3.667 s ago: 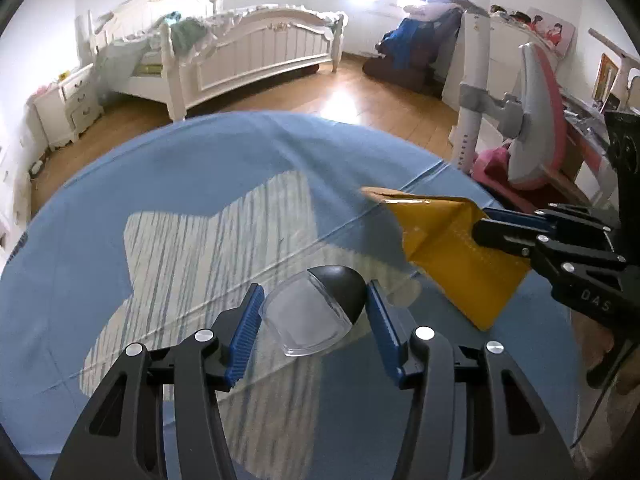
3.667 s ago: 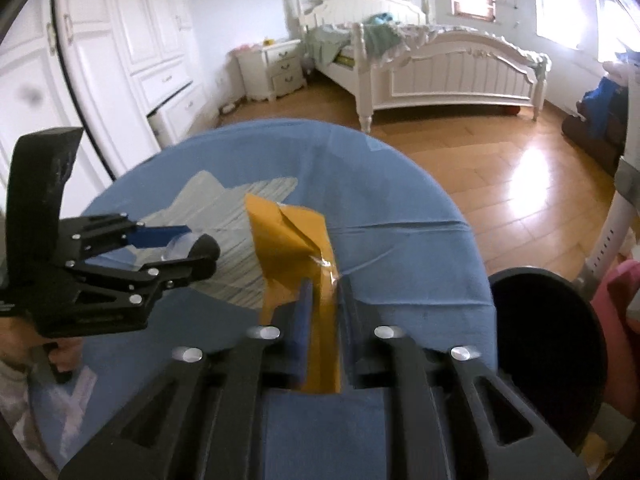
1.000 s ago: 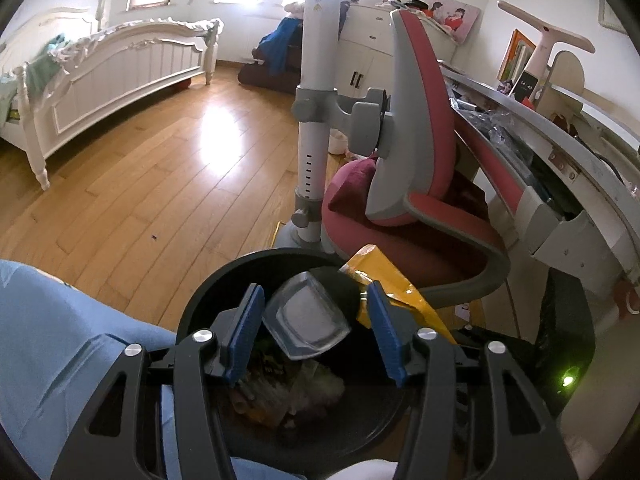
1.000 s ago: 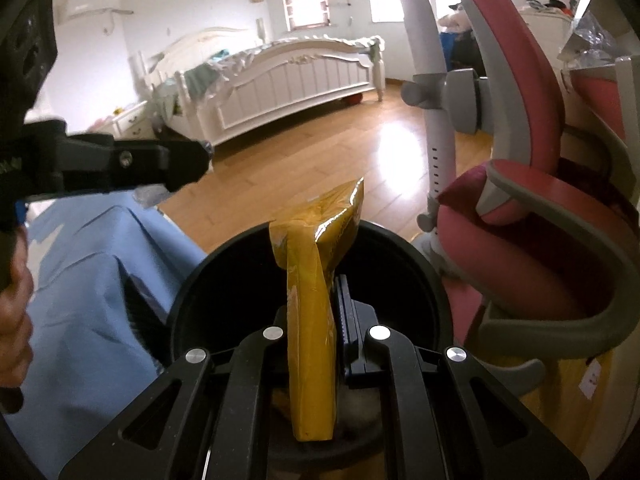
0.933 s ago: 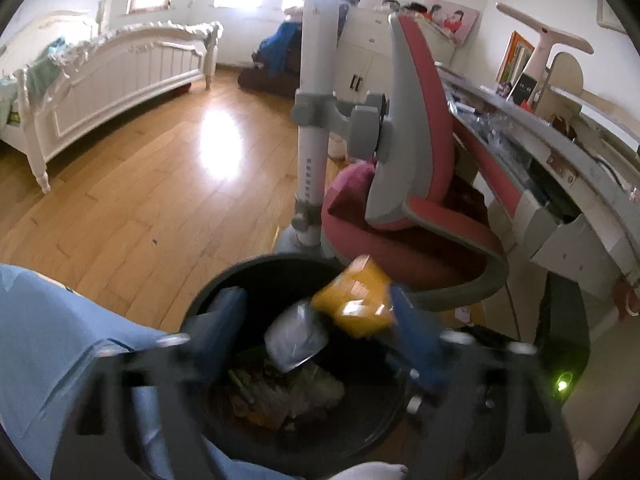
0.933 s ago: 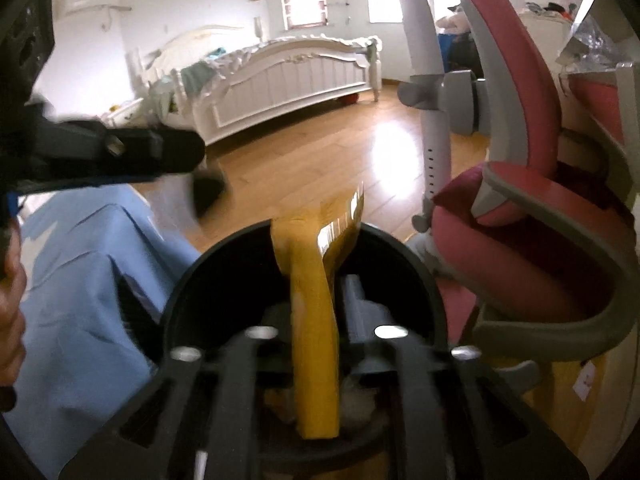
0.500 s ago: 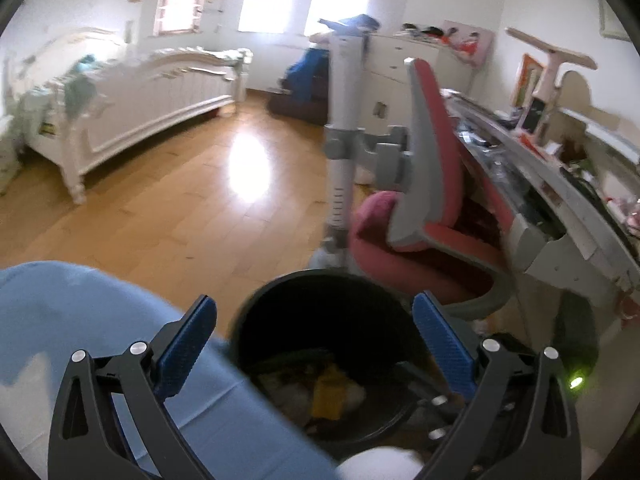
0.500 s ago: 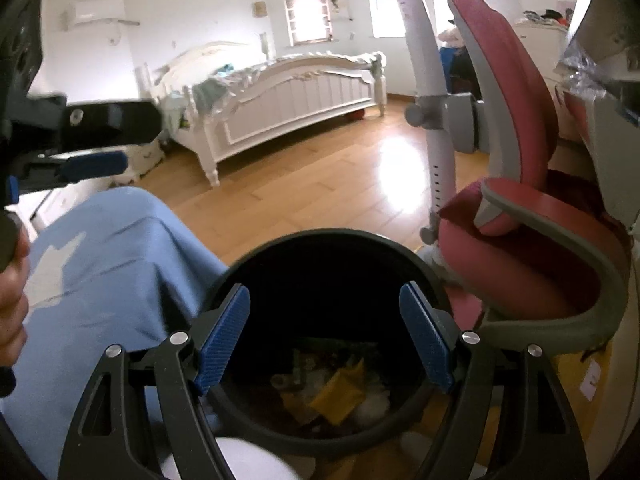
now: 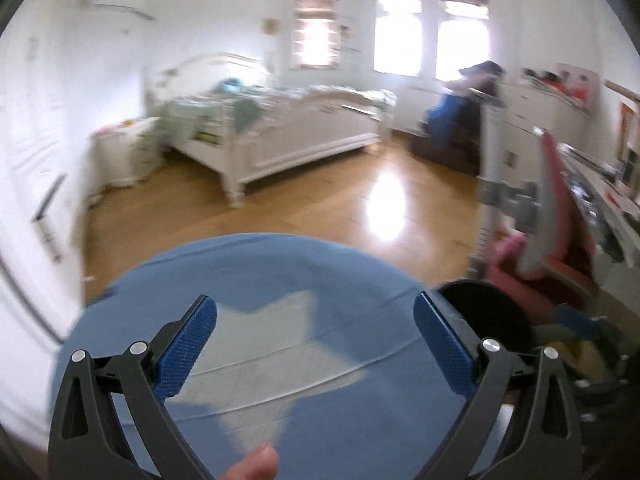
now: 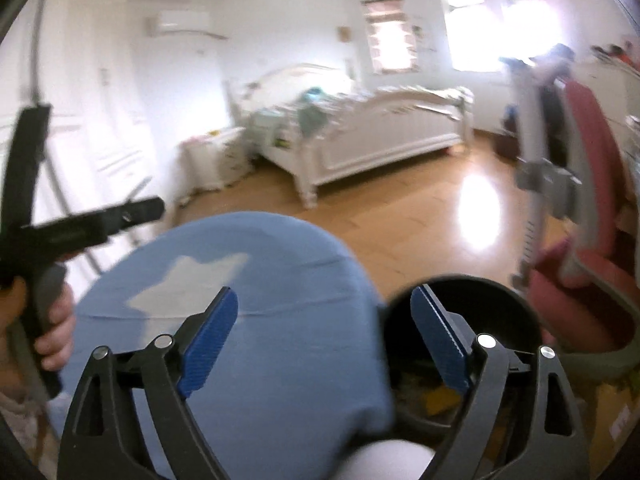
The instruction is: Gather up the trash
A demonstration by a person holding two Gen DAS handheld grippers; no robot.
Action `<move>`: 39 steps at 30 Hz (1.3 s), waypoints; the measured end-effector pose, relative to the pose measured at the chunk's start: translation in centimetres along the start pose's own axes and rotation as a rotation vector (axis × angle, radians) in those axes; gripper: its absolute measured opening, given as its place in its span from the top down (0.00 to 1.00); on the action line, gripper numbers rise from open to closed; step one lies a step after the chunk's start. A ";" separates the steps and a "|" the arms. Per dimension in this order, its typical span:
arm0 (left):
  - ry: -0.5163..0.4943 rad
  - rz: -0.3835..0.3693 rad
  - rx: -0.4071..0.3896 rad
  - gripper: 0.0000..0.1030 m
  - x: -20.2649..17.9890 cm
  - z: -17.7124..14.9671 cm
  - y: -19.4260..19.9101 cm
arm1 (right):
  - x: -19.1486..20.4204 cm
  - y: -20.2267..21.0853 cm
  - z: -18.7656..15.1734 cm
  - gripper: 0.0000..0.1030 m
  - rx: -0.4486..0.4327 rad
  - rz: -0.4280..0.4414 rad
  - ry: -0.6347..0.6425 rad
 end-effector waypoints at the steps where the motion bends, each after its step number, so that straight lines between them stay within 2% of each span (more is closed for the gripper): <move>1: 0.018 0.020 -0.009 0.05 1.3 -0.3 0.7 | 1.3 0.3 0.2 0.13 -0.008 0.019 0.016; 4: 0.080 0.103 -0.023 0.05 6.3 -2.1 2.9 | 6.3 1.4 1.1 0.08 -0.049 0.107 0.068; 8: 0.128 0.162 -0.044 0.05 10.5 -4.4 5.2 | 12.0 2.9 1.9 0.05 -0.111 0.201 0.115; 12: 0.181 0.179 -0.064 0.05 13.6 -6.1 7.3 | 16.6 4.2 2.2 0.05 -0.157 0.237 0.146; 17: 0.240 0.186 -0.089 0.05 15.8 -7.8 9.6 | 20.0 6.3 1.8 0.05 -0.215 0.242 0.174; 22: 0.275 0.168 -0.112 0.05 16.6 -8.8 10.8 | 21.3 7.6 0.7 0.05 -0.241 0.215 0.211; 27: 0.289 0.152 -0.128 0.05 16.8 -9.4 11.4 | 21.0 8.7 -0.8 0.05 -0.235 0.183 0.238; 39: 0.303 0.154 -0.127 0.05 16.9 -10.4 12.1 | 20.6 9.2 -2.2 0.05 -0.229 0.163 0.225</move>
Point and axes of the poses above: each gripper's, at about its wrist camera, not at the fingertips, and y roughly against the way its jaws point, x to its left, z to its top, the point moved 8 cm from there along -y, roughly the way its jaws point, and after that the axes turned 8 degrees about x, right-handed, at the moved point
